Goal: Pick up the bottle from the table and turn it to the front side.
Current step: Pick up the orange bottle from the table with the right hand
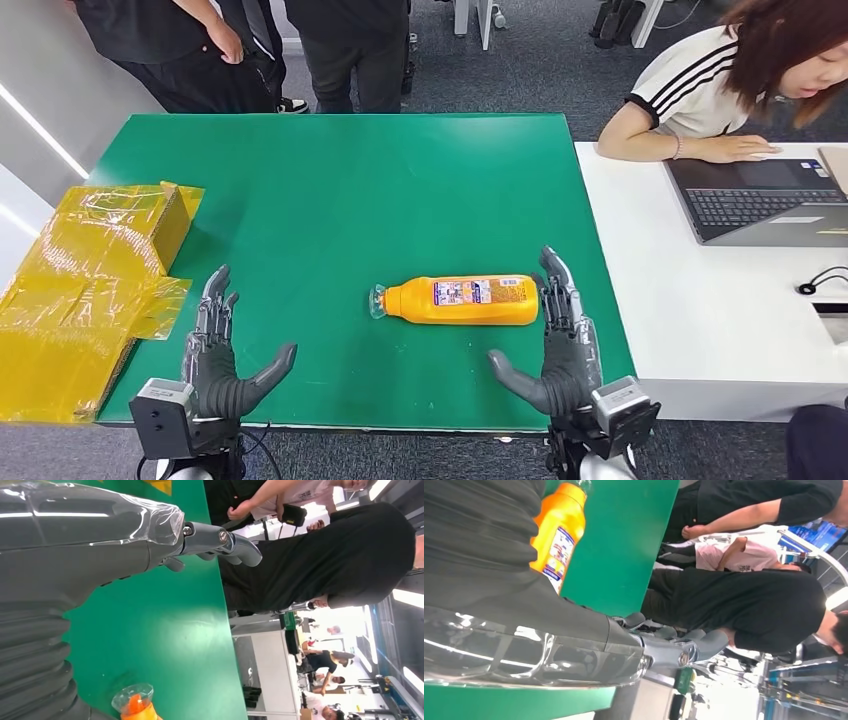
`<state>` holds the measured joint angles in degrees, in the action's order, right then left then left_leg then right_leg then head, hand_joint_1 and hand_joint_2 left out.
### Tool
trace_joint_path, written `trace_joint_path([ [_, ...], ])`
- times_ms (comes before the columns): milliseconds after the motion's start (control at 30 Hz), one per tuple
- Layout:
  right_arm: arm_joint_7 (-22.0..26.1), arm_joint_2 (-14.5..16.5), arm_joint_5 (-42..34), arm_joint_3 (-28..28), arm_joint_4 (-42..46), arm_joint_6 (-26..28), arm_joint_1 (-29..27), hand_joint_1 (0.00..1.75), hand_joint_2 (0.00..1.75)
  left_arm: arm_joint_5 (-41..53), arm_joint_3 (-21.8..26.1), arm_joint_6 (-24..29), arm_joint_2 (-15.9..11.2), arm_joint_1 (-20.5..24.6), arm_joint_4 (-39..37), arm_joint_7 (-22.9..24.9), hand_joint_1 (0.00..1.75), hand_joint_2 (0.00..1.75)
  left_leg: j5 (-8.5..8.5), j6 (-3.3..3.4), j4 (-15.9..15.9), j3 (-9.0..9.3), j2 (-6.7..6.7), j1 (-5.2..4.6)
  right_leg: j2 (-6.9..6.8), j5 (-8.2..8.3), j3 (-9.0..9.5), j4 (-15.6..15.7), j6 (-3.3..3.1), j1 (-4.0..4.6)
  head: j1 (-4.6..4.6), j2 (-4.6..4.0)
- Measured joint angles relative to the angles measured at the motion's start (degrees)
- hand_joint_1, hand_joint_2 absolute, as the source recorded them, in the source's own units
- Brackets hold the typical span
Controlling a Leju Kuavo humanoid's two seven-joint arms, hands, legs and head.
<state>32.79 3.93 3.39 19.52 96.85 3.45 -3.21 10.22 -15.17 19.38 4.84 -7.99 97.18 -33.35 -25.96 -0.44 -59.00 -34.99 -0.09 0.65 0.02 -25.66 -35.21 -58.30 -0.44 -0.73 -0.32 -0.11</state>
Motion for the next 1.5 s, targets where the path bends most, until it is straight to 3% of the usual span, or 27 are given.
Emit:
trace_joint_path([
  [667, -0.61, -1.10, 1.39, 1.90, -2.74, 1.50, 3.15, 0.00, 1.75, -0.18, 0.00, 0.18, -0.20, 0.02, 0.00, -0.13, 0.00, 1.75, 0.00, 0.00, 0.00, 0.00, 0.00, 0.00, 0.00, 0.00, 0.00, 0.00, 0.00, 0.00, -0.01, 0.00],
  [800, -5.46, -2.02, 8.79, 1.86, -3.40, 4.32, 5.08, 0.00, 1.75, 0.19, -0.11, -0.16, -0.15, 0.23, -0.01, 0.14, 0.00, 1.75, 0.00, 0.00, -0.01, 0.02, 0.01, -0.01, 0.03, 0.01, 0.00, 0.00, 0.00, 0.00, -0.01, 0.00],
  [967, -12.66, -4.94, 17.84, 1.05, -8.37, 4.10, 11.04, 0.00, 1.75, 1.25, -0.96, -2.06, 0.42, 1.80, -0.66, 1.08, 0.00, 1.75, 0.03, 0.03, -0.06, 0.01, 0.01, -0.01, 0.02, 0.07, 0.00, 0.01, 0.01, -0.01, 0.00, 0.00],
  [1167, -16.44, -7.91, 21.65, 0.61, -15.60, 2.32, 18.71, 0.00, 1.75, 1.24, -2.06, -3.33, 1.05, 5.62, -3.02, 1.64, 0.00, 1.75, 0.08, 0.03, -0.09, 0.02, 0.01, -0.01, 0.03, 0.15, 0.01, 0.01, 0.03, -0.01, 0.00, 0.00],
  [1333, -21.37, -9.58, 23.64, 1.33, -21.60, -3.44, 23.53, 0.00, 1.75, 0.89, -2.68, -5.13, 1.27, 8.54, -5.05, 2.31, 0.00, 1.75, 0.09, 0.02, -0.09, 0.01, 0.01, 0.00, 0.05, 0.15, -0.01, -0.01, 0.03, -0.01, 0.00, 0.00],
  [1500, -22.98, -10.18, 26.65, 5.80, -33.83, -14.10, 32.82, 0.00, 1.75, 0.91, -3.46, -6.92, 2.07, 12.95, -7.78, 4.10, 0.00, 1.75, 0.15, 0.03, -0.09, 0.01, 0.04, -0.01, 0.08, 0.20, 0.00, -0.03, -0.01, -0.01, 0.01, 0.00],
])
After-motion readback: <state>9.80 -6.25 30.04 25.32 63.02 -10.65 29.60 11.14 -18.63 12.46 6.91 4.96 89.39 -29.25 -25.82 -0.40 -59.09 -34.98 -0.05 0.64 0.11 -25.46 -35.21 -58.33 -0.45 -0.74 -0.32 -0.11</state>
